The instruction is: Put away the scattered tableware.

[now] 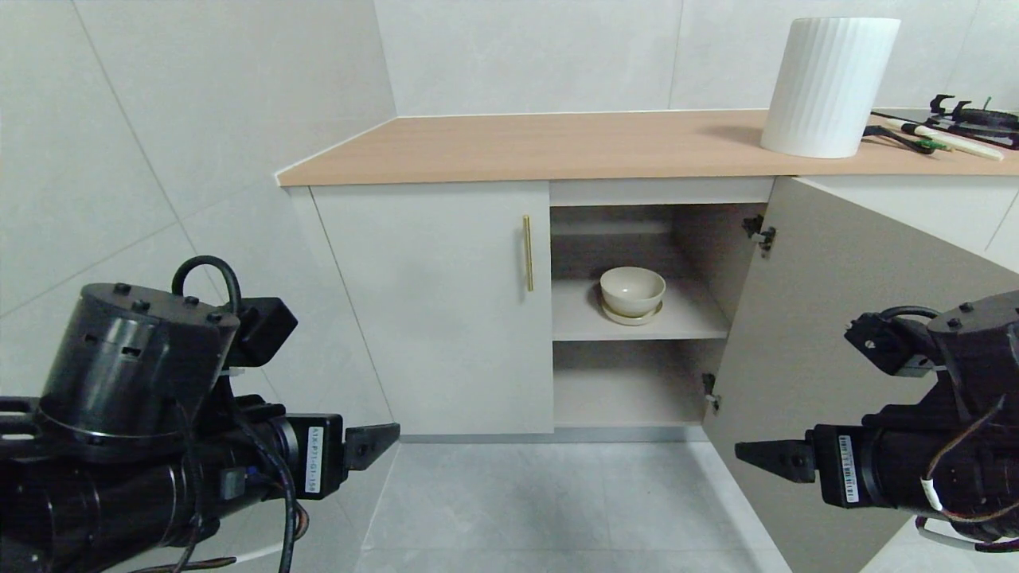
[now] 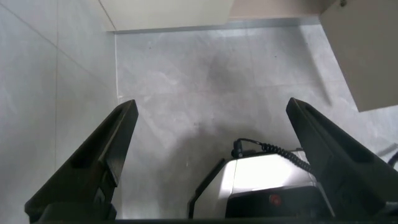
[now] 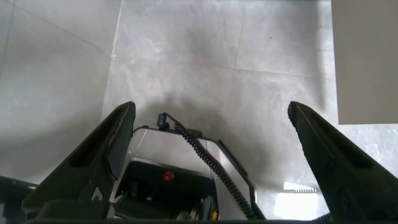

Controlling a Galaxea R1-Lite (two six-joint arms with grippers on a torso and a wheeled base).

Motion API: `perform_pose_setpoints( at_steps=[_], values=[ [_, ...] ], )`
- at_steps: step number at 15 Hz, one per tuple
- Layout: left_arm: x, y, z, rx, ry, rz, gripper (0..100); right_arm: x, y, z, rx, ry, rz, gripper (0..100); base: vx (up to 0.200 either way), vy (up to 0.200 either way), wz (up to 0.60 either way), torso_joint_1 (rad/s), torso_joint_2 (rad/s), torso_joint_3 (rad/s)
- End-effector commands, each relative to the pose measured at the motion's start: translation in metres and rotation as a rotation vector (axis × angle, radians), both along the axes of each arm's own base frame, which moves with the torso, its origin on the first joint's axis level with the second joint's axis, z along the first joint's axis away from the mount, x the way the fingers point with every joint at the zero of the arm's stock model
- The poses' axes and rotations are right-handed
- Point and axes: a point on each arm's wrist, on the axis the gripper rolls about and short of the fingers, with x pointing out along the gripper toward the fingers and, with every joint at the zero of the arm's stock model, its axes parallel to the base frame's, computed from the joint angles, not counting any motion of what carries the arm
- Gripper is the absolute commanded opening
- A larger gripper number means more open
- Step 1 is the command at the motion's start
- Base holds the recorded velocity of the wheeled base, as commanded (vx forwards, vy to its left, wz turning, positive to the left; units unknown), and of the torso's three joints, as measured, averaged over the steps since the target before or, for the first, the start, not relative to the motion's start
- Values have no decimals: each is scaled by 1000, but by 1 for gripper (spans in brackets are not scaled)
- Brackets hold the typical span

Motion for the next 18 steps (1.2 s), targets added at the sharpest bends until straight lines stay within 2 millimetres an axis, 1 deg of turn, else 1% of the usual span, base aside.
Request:
perform_pose_setpoints(
  at_steps=[1, 5, 10, 16, 18],
  values=[
    [0, 0, 0, 0, 1, 0, 100, 0, 0, 0, 1, -1, 0, 100, 0, 0, 0, 0, 0, 0],
    [0, 0, 0, 2, 1, 0, 100, -1, -1, 1, -4, -5, 2, 100, 0, 0, 0, 0, 0, 0],
    [0, 0, -1, 3, 2, 0, 100, -2, -2, -1, -32, 9, -5, 100, 0, -200, 0, 2, 0, -7],
    [0, 0, -1, 3, 2, -2, 100, -16, -12, -4, -159, 85, 46, 100, 0, -200, 0, 2, 2, 3],
    [0, 0, -1, 3, 4, 0, 100, -21, -16, -2, -189, 101, 63, 100, 0, 0, 0, 0, 0, 0]
  ],
)
